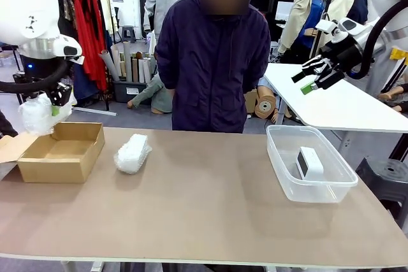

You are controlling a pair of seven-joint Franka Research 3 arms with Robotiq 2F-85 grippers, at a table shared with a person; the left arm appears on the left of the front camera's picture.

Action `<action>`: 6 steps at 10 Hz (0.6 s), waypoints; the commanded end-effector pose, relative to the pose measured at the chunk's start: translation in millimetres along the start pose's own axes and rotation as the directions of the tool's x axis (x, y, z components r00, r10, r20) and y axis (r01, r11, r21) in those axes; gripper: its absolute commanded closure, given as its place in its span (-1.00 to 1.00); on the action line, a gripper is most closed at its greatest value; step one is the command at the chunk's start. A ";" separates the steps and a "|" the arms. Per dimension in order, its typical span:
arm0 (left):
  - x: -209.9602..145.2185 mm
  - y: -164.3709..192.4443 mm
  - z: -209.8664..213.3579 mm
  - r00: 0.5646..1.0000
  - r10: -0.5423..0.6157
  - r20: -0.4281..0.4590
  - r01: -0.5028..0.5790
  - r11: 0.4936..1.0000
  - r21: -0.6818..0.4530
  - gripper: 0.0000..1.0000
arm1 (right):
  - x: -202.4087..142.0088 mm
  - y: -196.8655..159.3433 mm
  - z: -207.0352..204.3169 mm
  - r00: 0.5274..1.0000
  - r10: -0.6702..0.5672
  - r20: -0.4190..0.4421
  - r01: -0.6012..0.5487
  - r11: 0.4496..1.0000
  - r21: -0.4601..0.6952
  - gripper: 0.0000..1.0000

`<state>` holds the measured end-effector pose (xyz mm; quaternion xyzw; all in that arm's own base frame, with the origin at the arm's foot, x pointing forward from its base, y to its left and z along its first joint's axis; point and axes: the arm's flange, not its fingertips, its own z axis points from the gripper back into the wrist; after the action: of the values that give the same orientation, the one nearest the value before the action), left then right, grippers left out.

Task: Separate and place wrapped and unwrapped clocks.
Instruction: If the picked Digital clock is wrapped, place it in the Package Box ; if not, place it in the Organizing box.

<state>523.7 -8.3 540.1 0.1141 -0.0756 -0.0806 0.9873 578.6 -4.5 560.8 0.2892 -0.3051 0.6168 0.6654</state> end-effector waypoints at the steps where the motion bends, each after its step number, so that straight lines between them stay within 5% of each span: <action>1: 32.3 13.8 2.9 0.999 -0.003 0.039 0.001 0.999 0.054 1.00 | 1.9 2.5 -0.2 1.000 0.009 -0.017 -0.009 1.000 0.005 -1.00; 6: 80.7 29.2 -64.0 0.991 0.056 -0.124 -0.061 0.997 -0.044 1.00 | 1.9 2.5 -0.2 1.000 0.009 -0.017 -0.009 1.000 0.005 -1.00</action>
<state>607.9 22.2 487.5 0.1082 -0.0245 -0.0467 0.9927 578.6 -4.5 560.9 0.2891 -0.3051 0.6169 0.6654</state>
